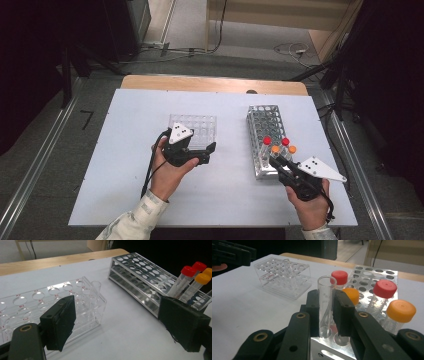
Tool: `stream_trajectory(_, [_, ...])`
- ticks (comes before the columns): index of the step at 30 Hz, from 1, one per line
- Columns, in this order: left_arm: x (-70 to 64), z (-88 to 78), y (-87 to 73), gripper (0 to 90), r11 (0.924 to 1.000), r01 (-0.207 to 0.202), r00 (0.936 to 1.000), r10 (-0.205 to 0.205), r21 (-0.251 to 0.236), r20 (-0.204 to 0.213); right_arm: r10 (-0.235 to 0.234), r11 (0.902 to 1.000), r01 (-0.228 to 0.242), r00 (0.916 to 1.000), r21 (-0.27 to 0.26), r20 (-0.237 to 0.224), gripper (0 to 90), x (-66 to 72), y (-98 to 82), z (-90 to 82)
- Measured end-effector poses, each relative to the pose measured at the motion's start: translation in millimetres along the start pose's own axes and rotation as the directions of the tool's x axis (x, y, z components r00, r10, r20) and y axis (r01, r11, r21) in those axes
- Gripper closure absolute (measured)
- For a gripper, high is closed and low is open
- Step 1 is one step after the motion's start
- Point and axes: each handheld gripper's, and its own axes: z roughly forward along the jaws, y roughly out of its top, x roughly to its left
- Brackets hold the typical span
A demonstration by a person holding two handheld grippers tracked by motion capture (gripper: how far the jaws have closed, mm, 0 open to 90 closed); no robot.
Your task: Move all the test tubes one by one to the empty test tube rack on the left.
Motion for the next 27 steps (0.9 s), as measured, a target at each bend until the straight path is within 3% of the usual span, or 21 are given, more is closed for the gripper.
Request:
stream_trajectory(5, [-0.8, -0.8, 0.8, 15.2, 1.0, 0.001, 1.0, -0.001, -0.002, 0.004, -0.017, 0.9997, 0.017, 0.9998, -0.018, 0.01, 73.0, 4.5, 6.3, -7.1])
stream_trajectory(15, [-3.7, -2.7, 2.5, 15.2, 1.0, 0.0, 0.9999, 0.0, -0.009, 0.014, -0.03, 0.9983, 0.029, 0.999, -0.051, -0.032, 73.2, 16.8, 15.6, -14.7])
stream_trajectory(27, [-9.0, -5.6, 5.2, 15.8, 0.9998, -0.007, 0.9996, 0.008, -0.021, 0.028, -0.053, 0.9985, 0.052, 0.9939, -0.015, -0.096, 73.2, 36.1, 15.7, 8.4])
